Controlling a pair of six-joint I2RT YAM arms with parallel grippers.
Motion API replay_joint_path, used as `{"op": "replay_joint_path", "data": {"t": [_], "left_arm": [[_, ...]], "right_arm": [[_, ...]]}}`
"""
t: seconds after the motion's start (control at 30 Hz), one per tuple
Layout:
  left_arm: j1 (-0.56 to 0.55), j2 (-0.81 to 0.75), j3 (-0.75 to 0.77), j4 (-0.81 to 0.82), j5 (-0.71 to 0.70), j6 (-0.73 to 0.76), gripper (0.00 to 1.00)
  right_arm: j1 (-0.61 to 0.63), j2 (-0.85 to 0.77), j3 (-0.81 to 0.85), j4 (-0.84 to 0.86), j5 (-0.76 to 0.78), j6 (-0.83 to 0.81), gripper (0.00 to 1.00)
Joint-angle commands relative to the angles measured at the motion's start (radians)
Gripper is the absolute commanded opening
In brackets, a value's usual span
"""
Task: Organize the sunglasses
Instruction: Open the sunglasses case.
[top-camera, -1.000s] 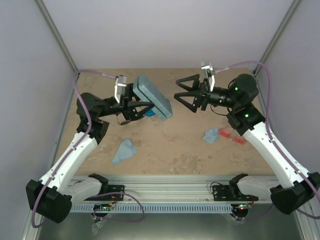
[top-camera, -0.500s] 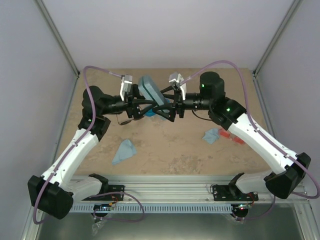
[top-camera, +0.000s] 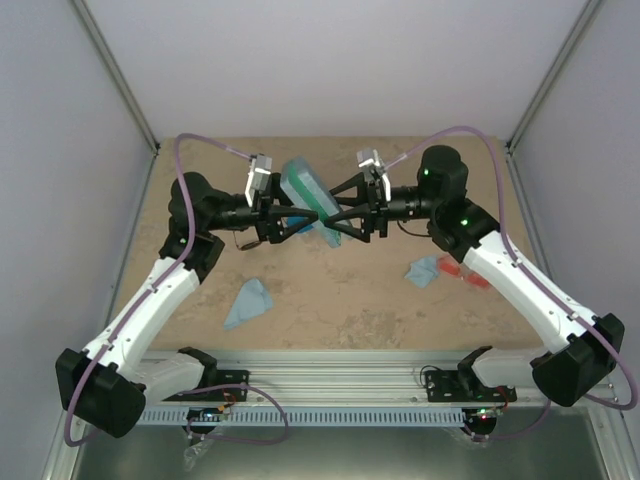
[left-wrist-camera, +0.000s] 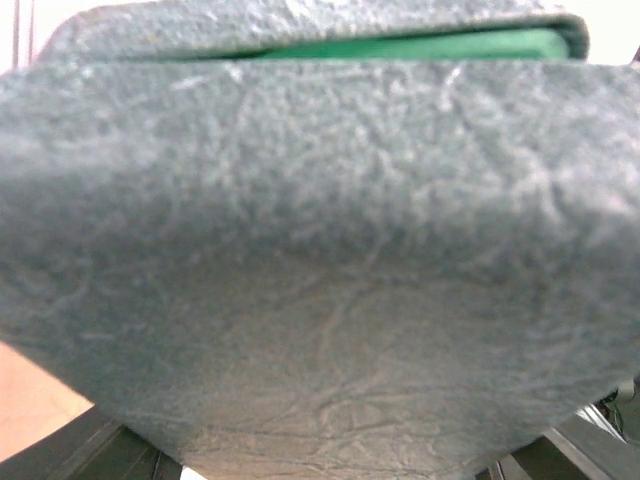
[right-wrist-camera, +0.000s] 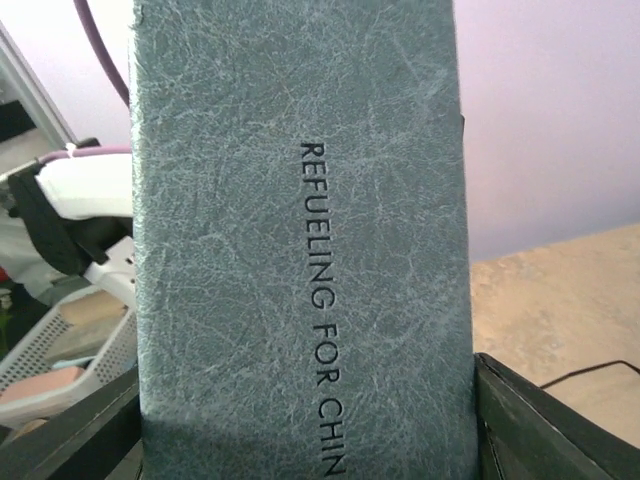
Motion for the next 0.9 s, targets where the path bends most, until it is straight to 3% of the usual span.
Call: {"op": "replay_joint_path", "data": {"t": [0.0,0.33,0.43,0.63,0.87], "left_arm": [[0.018,-0.059,0.011,0.128,0.167,-0.002,0.42],[0.018,-0.063,0.013,0.208,0.195,-0.05,0.41],[0.018,-0.064,0.018,0.202,0.186,-0.048,0.42],[0.018,-0.054,0.033,0.084,0.118,0.019,0.44],[0.019,-0.034,0.031,0.1,0.086,-0.01,0.46]], "right_arm": [[-0.121,-0.031,-0.004,0.07,0.02,0.109,0.57],[-0.204,-0.044,-0.06,0.178,0.078,0.301,0.59],[-0.206,-0.046,-0.06,0.19,0.071,0.306,0.66],[-0.202,-0.081,-0.05,0.186,-0.009,0.2,0.83],[-0.153,-0.059,0.015,-0.025,-0.009,-0.028,0.84]]}}
